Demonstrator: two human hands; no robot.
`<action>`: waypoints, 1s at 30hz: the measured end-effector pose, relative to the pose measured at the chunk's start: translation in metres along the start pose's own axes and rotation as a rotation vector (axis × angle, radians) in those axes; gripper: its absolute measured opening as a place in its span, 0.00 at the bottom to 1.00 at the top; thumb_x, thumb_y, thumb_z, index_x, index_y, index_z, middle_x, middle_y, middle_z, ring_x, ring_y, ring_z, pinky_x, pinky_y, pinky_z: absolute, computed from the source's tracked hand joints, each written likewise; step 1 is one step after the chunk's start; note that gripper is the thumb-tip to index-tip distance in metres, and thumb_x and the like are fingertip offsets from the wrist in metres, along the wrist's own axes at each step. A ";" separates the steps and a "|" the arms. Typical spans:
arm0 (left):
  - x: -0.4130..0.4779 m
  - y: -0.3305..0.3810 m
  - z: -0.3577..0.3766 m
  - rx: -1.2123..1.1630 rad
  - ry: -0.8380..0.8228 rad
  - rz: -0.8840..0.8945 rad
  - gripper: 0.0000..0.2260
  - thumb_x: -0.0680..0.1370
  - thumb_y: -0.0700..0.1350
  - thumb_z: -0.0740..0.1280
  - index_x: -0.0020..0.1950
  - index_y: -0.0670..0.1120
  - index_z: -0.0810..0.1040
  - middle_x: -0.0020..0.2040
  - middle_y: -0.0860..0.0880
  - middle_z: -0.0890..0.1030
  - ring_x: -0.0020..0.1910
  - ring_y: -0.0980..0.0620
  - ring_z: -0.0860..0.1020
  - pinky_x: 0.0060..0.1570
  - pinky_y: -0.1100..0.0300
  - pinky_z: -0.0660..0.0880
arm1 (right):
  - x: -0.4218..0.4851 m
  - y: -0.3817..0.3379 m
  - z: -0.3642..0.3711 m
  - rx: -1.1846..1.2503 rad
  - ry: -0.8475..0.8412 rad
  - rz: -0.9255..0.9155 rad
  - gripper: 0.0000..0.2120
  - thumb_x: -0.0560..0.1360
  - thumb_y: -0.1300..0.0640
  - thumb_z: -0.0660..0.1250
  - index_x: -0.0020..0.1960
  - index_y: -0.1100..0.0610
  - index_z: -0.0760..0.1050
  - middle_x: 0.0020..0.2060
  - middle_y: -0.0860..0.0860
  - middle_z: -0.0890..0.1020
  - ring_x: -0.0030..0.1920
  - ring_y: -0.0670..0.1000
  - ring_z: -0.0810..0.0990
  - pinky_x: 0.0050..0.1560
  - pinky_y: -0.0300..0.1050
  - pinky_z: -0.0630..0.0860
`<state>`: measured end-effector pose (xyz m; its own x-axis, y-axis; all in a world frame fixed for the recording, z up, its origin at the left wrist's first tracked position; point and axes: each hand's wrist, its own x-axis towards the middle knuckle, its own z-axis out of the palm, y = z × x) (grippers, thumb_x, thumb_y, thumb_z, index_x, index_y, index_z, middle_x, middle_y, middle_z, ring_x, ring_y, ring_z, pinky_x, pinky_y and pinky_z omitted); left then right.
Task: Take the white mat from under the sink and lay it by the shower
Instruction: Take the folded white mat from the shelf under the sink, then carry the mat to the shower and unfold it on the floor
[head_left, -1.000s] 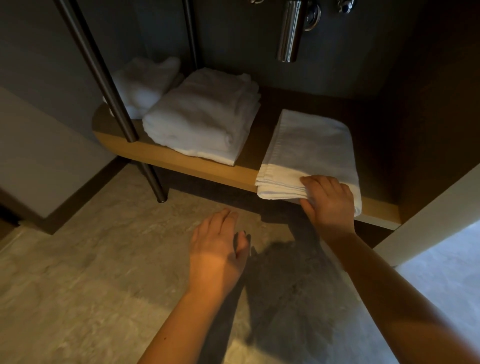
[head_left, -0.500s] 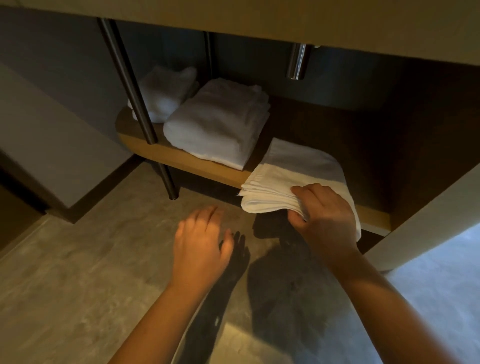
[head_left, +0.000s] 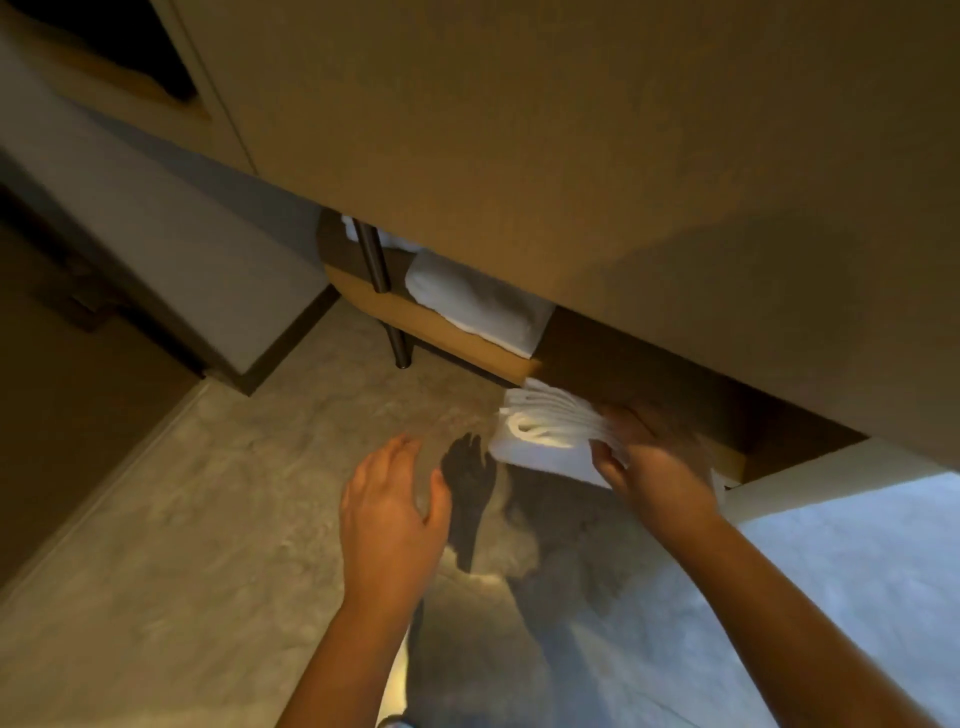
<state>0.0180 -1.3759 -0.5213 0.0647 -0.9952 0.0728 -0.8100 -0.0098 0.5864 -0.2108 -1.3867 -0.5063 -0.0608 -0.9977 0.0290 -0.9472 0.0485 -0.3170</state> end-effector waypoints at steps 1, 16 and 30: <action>-0.003 0.008 -0.014 0.017 0.002 0.005 0.15 0.73 0.41 0.67 0.59 0.40 0.76 0.58 0.40 0.79 0.57 0.40 0.76 0.57 0.47 0.70 | -0.004 -0.007 -0.009 0.059 -0.082 0.055 0.15 0.74 0.54 0.65 0.57 0.63 0.75 0.51 0.63 0.81 0.50 0.63 0.79 0.51 0.54 0.75; -0.118 0.128 -0.226 0.054 0.128 -0.271 0.23 0.72 0.51 0.54 0.58 0.39 0.77 0.58 0.40 0.79 0.57 0.40 0.76 0.58 0.47 0.71 | -0.084 -0.128 -0.218 0.305 -0.123 -0.216 0.14 0.69 0.56 0.71 0.53 0.58 0.77 0.46 0.55 0.82 0.46 0.54 0.79 0.43 0.43 0.74; -0.254 0.194 -0.361 0.248 0.290 -0.379 0.17 0.72 0.45 0.60 0.58 0.41 0.75 0.58 0.41 0.79 0.57 0.40 0.76 0.57 0.46 0.72 | -0.166 -0.183 -0.382 0.333 -0.248 -0.545 0.13 0.70 0.54 0.68 0.54 0.50 0.77 0.49 0.49 0.80 0.43 0.45 0.71 0.38 0.36 0.65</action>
<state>0.0554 -1.0900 -0.1348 0.5095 -0.8501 0.1334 -0.8094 -0.4209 0.4094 -0.1479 -1.2118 -0.0914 0.5084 -0.8589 0.0618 -0.6728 -0.4409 -0.5941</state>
